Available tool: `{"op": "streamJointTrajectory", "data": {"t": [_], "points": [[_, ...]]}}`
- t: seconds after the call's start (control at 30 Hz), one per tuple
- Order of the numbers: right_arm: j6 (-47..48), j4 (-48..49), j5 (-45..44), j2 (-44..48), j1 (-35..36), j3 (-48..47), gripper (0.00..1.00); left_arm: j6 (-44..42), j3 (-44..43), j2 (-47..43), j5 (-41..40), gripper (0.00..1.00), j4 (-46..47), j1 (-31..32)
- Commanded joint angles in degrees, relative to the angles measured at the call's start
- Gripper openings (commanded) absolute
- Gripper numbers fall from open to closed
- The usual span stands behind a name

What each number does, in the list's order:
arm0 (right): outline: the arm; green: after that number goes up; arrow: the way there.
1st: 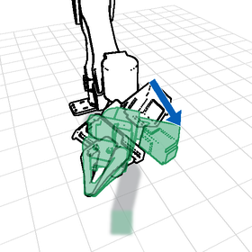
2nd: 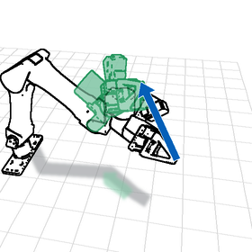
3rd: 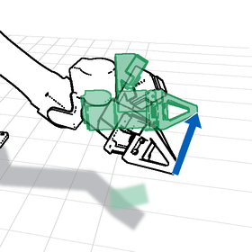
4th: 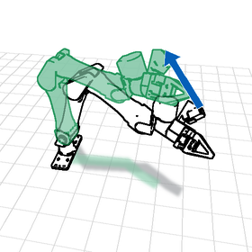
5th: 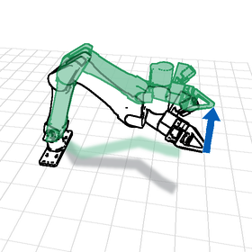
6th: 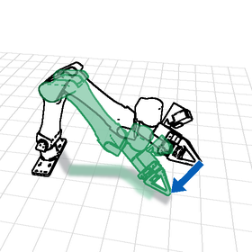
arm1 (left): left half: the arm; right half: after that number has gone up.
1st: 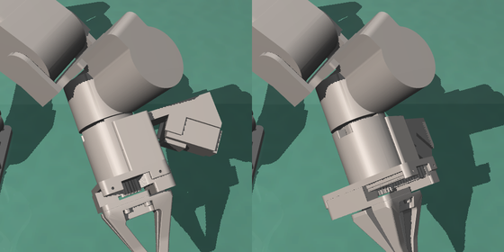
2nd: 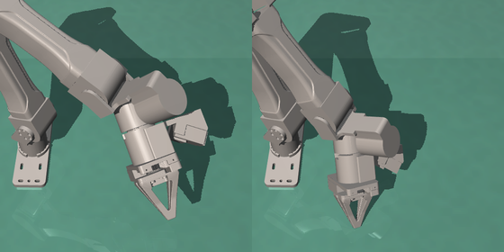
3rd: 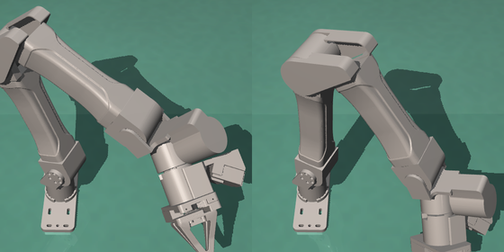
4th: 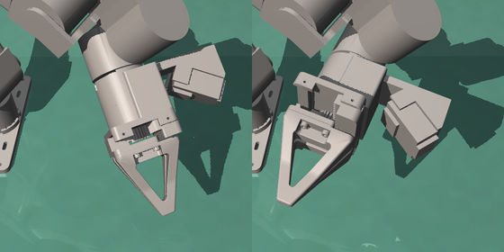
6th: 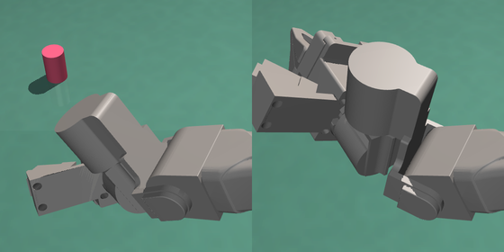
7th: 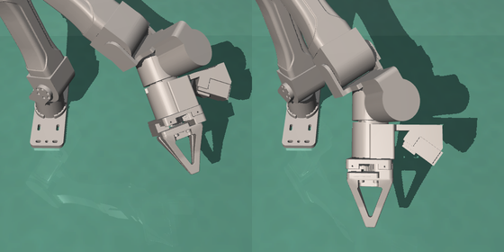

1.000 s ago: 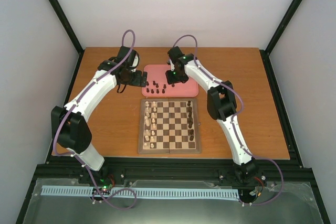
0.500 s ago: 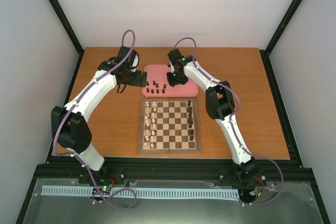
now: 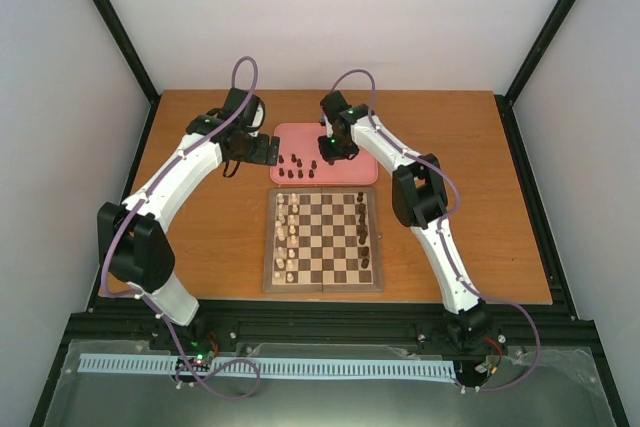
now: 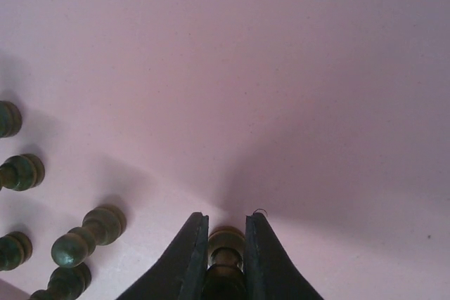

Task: Set up the chess pieces on the board
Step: Pick up the chess piece from the storage box.

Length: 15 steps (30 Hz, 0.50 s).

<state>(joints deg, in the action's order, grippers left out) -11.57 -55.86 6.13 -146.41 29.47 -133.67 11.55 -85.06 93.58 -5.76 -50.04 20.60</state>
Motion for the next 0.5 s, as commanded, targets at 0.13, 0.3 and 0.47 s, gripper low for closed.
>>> {"op": "streamJointTrajectory", "data": {"t": [0.13, 0.3, 0.47], "points": [[2.49, -0.16, -2.59, 7.79, -0.47, -1.75, 0.03, -1.26, -1.57, -0.47, -1.05, 1.0, -0.58, 0.41], [1.73, -3.05, -1.41, 19.78, 0.53, 4.15, 0.03, -1.45, -2.02, -0.65, -1.66, 1.0, -0.52, 0.41], [0.05, -3.27, -2.74, 36.68, 3.01, 25.99, 0.03, -1.55, -2.61, -0.09, -1.81, 1.0, -0.57, 0.36]]}}
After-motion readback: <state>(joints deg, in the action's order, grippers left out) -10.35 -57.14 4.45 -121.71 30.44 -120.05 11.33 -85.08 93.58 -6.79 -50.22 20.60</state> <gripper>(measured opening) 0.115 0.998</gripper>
